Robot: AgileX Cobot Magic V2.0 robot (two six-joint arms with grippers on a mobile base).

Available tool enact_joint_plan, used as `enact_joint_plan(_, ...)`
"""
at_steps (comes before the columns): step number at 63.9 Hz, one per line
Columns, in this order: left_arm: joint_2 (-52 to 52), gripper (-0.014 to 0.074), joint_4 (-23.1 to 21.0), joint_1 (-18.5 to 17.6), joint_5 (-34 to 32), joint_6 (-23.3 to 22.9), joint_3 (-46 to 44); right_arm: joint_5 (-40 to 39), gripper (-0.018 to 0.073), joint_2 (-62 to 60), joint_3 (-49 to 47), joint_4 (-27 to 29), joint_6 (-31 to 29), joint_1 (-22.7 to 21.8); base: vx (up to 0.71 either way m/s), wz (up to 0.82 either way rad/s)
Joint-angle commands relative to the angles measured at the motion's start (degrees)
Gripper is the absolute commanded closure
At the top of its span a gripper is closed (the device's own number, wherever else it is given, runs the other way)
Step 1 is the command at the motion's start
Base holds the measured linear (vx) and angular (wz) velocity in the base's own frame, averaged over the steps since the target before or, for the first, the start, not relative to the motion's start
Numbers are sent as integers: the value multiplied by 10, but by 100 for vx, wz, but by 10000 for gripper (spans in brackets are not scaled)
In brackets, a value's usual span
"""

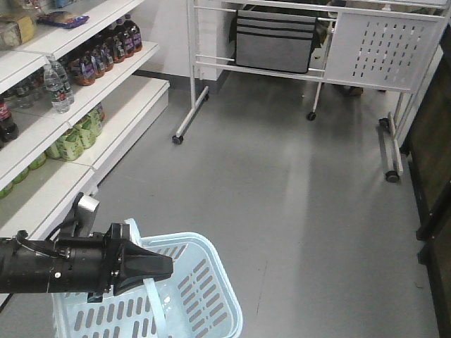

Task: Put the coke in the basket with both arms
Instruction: 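Turn the base away from the shelf holding the basket in the left gripper, then drive toward the produce bins carrying the basket in the left gripper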

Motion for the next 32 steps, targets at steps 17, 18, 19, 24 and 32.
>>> enact_joint_plan(17, -19, 602, -32, -4, 45, 1, -14, -45, 569, 3, 5, -3, -3, 1, -6, -26)
enact_joint_plan(18, -19, 602, -32, -4, 45, 1, -14, -45, 569, 3, 5, -3, -3, 1, -5, -28)
enact_joint_plan(19, -19, 602, -32, -4, 45, 1, -14, -45, 569, 3, 5, -3, -3, 1, -5, -28)
enact_joint_plan(24, -19, 602, -32, -4, 45, 1, -14, -45, 569, 3, 5, -3, -3, 1, -5, -28)
enact_joint_plan(32, -19, 602, -32, -4, 45, 1, -14, -45, 569, 3, 5, -3, -3, 1, -5, -28)
